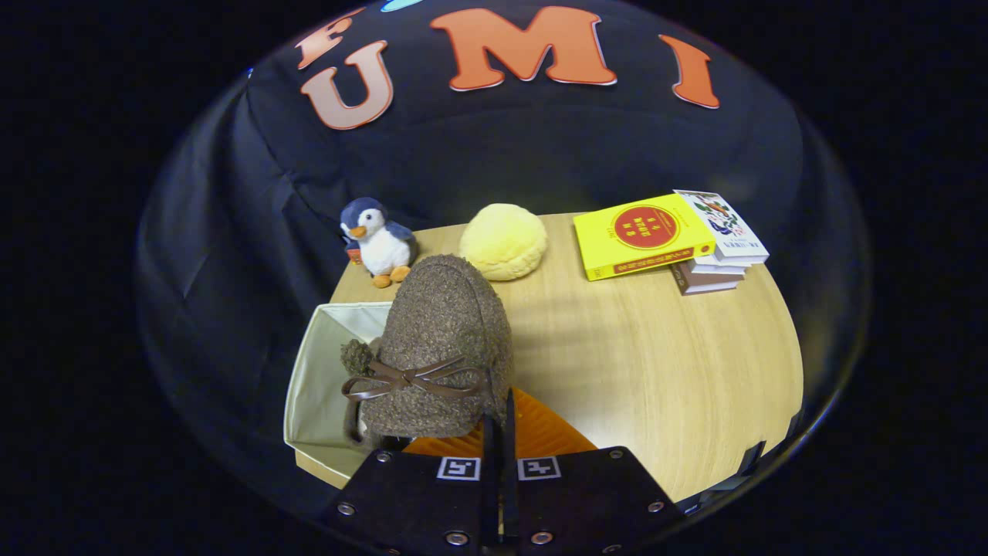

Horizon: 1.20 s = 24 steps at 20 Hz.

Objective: Open the storage box then place both shoes into the box .Put the left shoe in first, then the right shoe, with the right side of both shoes facing outward in a uniform manner.

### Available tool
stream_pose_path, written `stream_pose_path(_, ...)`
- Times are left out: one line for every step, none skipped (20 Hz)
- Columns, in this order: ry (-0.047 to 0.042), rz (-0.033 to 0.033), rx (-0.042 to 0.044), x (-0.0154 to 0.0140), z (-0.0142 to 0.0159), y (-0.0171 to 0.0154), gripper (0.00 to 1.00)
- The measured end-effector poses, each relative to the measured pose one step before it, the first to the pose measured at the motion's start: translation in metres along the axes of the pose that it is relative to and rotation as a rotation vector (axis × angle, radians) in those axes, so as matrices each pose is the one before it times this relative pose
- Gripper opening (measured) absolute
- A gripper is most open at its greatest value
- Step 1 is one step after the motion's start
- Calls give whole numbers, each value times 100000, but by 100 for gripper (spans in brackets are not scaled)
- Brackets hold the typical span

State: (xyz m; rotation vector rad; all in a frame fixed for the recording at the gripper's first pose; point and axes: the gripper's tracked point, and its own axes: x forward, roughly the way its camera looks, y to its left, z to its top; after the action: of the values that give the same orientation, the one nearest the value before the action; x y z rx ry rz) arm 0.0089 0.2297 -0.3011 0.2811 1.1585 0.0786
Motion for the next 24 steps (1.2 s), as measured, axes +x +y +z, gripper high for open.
stream_pose_path(380,1835,-1173,289,149,1877,3)
stream_pose_path(423,1283,-929,256,68,1649,3)
stream_pose_path(629,1265,-1029,323,-42,1569,3)
stream_pose_path(980,1020,-744,382,-173,1351,3)
stream_pose_path(1395,920,-928,602,-365,1168,3)
stream_pose_path(1464,376,-622,533,-393,1021,3)
stream_pose_path(1402,449,-737,536,-375,886,3)
stream_pose_path(1312,203,-21,589,-301,775,3)
stream_pose_path(1253,105,-106,716,-426,660,3)
stream_pose_path(1089,-922,-200,686,-300,248,3)
stream_pose_path(804,-1324,-536,798,-258,72,3)
stream_pose_path(1020,-1663,-247,744,-308,6,3)
stream_pose_path(1599,-1173,-81,696,-475,3,3)
stream_pose_path(748,-875,396,745,-199,93,3)
stream_pose_path(1073,-1514,27,709,-232,-108,3)
stream_pose_path(887,-2079,-13,575,-183,-296,3)
stream_pose_path(571,-2636,-18,539,-118,-457,4)
stream_pose_path(-146,-1186,-19,405,90,-16,8)
stream_pose_path(204,599,-299,408,61,428,11)
stream_pose_path(385,-950,-949,333,-187,161,16)
stream_pose_path(1148,-67,-1277,-396,-273,38,18)
stream_pose_path(-961,1813,-1490,23,173,648,28)
stream_pose_path(-756,814,-865,-383,185,158,32)
stream_pose_path(-499,468,-736,-671,6,27,42)
